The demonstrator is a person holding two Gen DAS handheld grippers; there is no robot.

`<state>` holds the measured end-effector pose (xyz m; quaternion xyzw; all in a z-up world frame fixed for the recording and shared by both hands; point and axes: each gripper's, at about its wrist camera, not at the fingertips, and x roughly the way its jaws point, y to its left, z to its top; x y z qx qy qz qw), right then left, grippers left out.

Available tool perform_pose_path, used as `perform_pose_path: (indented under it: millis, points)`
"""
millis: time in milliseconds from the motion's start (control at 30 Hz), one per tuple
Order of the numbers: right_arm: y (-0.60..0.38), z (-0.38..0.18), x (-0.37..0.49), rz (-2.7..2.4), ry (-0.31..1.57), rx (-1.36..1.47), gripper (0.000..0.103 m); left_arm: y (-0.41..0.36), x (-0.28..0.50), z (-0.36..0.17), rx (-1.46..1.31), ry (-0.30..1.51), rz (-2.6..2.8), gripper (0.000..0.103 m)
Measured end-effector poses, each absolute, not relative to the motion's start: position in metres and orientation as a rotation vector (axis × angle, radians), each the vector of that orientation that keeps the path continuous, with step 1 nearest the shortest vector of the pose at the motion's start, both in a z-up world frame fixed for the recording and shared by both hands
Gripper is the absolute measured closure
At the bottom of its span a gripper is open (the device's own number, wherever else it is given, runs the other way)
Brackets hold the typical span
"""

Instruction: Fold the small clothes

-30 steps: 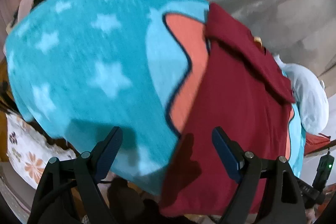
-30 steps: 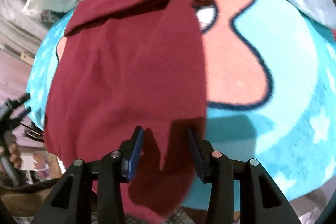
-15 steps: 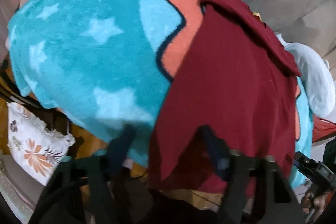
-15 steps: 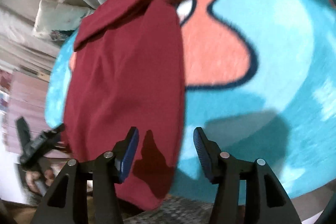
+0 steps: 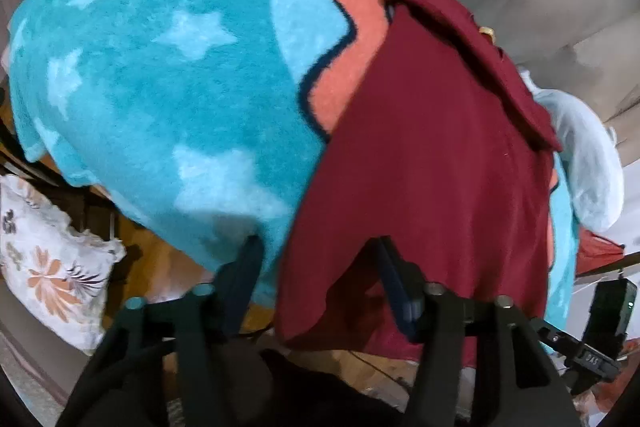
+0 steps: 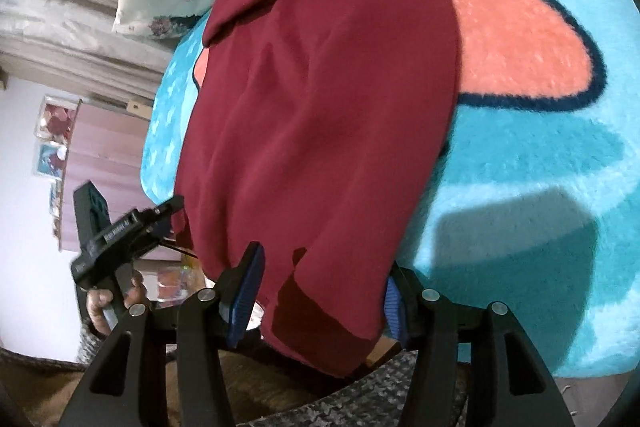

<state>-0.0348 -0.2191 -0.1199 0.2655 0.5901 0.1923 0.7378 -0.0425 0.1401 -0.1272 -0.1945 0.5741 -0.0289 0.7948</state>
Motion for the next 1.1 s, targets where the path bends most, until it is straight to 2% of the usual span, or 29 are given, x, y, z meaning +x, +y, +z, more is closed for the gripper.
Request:
perform_pose_path:
  millis: [33, 67, 100, 133, 400, 767, 933, 1100]
  points:
    - [-0.216, -0.121, -0.035, 0.412, 1.302, 0.560, 0.065, 0.144, -0.044, -0.127, -0.413, 1.238, -0.046, 0.080]
    - [-0.213, -0.122, -0.036, 0.406, 1.313, 0.544, 0.074, 0.151, -0.045, -0.125, -0.450, 1.234, -0.066, 0.090]
    - [-0.214, -0.123, -0.037, 0.404, 1.316, 0.544, 0.085, 0.156, -0.045, -0.125, -0.479, 1.236, -0.080, 0.097]
    - [-0.215, -0.124, -0.038, 0.399, 1.312, 0.549, 0.087, 0.163, -0.046, -0.123, -0.520, 1.237, -0.083, 0.097]
    - [-0.232, -0.113, -0.055, 0.466, 1.292, 0.661, 0.091, 0.154, -0.065, -0.095, -0.485, 1.196, -0.134, 0.097]
    - [-0.250, -0.102, -0.076, 0.501, 1.231, 0.708, 0.092, 0.156, -0.075, -0.064, -0.562, 1.130, -0.145, 0.097]
    - [-0.254, -0.092, -0.064, 0.543, 1.149, 0.701, 0.092, 0.150, -0.049, -0.036, -0.570, 1.066, -0.155, 0.097]
    - [-0.265, -0.068, -0.016, 0.548, 1.054, 0.726, 0.092, 0.132, 0.009, -0.006, -0.488, 1.019, -0.162, 0.097]
